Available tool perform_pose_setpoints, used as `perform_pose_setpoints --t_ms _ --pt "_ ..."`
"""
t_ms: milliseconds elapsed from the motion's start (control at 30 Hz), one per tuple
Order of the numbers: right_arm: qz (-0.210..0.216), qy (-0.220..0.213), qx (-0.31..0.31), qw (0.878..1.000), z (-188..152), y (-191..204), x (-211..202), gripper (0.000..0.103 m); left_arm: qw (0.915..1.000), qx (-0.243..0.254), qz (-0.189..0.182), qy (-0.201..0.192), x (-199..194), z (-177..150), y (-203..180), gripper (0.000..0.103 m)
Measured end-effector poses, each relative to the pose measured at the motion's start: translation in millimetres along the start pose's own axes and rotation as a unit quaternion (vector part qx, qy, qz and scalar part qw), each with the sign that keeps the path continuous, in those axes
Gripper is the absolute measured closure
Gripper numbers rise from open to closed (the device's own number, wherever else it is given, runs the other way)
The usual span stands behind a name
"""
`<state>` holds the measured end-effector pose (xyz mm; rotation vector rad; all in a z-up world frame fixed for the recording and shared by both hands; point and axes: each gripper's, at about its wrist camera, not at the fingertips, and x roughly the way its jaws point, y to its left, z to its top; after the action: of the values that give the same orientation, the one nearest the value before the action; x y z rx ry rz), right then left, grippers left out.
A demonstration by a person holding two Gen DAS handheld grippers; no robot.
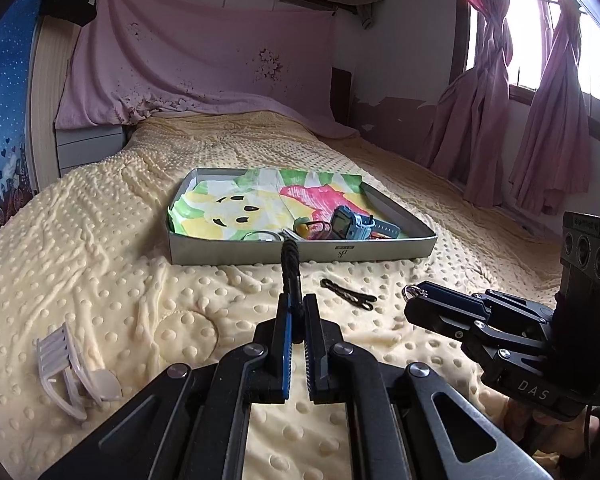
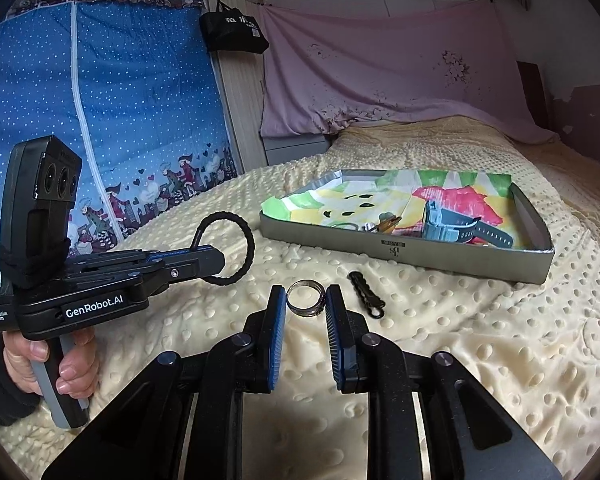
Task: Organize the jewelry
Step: 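Carry the hair tie in the left tool while the right tool carries the ring, releasing both in the tray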
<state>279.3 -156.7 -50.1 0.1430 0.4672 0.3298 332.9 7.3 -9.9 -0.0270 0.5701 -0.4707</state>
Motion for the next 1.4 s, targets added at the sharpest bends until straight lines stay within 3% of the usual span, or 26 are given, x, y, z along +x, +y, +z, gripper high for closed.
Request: perform_pose_setpoints --t_ms 267,500,933,1400 --pt "-0.018 0.0 0.029 0.999 40 -30 35 0.085 0.9993 -0.031 0.011 -0.019 34 40 13 0.097" --pt "-0.049 0.023 0.034 0.998 63 -48 82 0.085 0.9979 -0.063 0.019 0.0 74 60 35 0.097" --pt "-0.078 0.087 0.04 0.992 56 -59 125 0.085 0.9927 -0.099 0.007 0.069 125 58 47 0.097" --pt "-0.076 0.084 0.043 0.993 53 -61 124 0.085 0.9932 -0.088 0.034 0.068 124 53 42 0.097"
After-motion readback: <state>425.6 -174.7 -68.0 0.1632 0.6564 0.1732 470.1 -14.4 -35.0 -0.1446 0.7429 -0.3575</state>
